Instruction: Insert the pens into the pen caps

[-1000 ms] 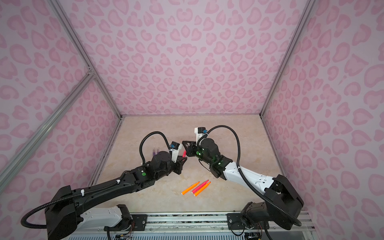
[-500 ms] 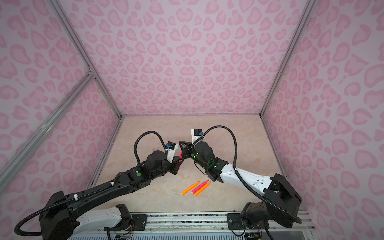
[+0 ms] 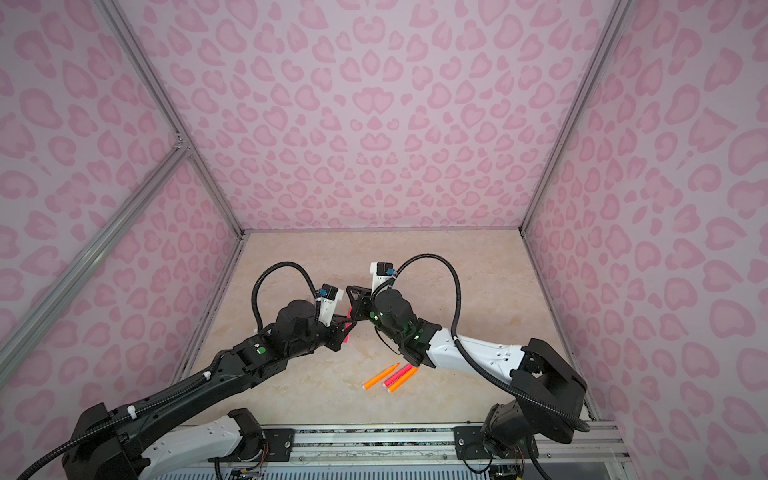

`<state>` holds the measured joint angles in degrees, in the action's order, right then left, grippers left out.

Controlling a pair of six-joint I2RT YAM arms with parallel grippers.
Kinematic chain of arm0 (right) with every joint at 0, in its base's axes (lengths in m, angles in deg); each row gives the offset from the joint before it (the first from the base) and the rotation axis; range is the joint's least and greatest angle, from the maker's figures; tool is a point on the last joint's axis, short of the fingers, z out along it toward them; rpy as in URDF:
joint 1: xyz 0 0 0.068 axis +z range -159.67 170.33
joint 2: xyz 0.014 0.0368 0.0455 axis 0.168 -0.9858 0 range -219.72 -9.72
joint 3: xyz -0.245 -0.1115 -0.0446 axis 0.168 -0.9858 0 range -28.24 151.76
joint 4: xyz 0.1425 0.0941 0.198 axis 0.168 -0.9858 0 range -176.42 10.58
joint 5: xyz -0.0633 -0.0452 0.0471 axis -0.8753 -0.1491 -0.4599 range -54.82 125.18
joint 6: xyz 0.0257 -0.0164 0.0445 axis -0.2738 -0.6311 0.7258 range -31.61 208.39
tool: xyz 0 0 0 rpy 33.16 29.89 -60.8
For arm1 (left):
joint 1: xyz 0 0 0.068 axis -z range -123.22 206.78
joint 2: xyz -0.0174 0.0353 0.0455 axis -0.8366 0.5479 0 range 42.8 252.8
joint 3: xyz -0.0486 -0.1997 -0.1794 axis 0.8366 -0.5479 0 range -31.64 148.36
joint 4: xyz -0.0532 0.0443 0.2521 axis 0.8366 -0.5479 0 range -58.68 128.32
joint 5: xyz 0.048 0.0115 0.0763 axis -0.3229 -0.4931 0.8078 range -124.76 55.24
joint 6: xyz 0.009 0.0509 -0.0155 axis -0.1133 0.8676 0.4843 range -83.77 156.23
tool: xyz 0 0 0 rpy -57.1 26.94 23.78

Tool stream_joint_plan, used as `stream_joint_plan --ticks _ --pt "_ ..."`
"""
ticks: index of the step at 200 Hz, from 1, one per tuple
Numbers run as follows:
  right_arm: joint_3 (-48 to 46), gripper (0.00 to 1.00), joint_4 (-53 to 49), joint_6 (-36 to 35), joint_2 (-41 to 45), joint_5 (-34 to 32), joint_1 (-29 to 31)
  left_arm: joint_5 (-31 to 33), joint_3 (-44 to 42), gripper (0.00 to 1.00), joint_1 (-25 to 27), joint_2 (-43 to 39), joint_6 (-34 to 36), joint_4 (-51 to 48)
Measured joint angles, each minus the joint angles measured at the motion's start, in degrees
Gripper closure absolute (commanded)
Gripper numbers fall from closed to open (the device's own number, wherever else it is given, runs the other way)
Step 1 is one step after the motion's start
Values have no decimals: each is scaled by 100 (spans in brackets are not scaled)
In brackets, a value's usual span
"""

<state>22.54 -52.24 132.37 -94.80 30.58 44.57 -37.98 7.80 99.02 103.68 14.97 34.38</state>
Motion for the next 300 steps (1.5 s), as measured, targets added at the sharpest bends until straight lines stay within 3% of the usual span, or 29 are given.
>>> stream_joint_plan --ticks 67,134,189,270,300 --pt "149 100 369 177 -422 -76 83 -149 369 96 -297 -15 -11 -809" --pt "2 100 549 190 -367 -424 70 -400 1266 96 -400 828 -68 -1550" --pt "-59 100 654 304 -348 -376 83 -1397 1270 96 -927 774 66 -1648" --pt "-72 100 776 461 -374 -256 105 -1543 1113 96 -1032 533 96 -1613" --pt "-81 66 350 420 -203 -289 52 -1585 986 96 -1032 678 133 -1292"
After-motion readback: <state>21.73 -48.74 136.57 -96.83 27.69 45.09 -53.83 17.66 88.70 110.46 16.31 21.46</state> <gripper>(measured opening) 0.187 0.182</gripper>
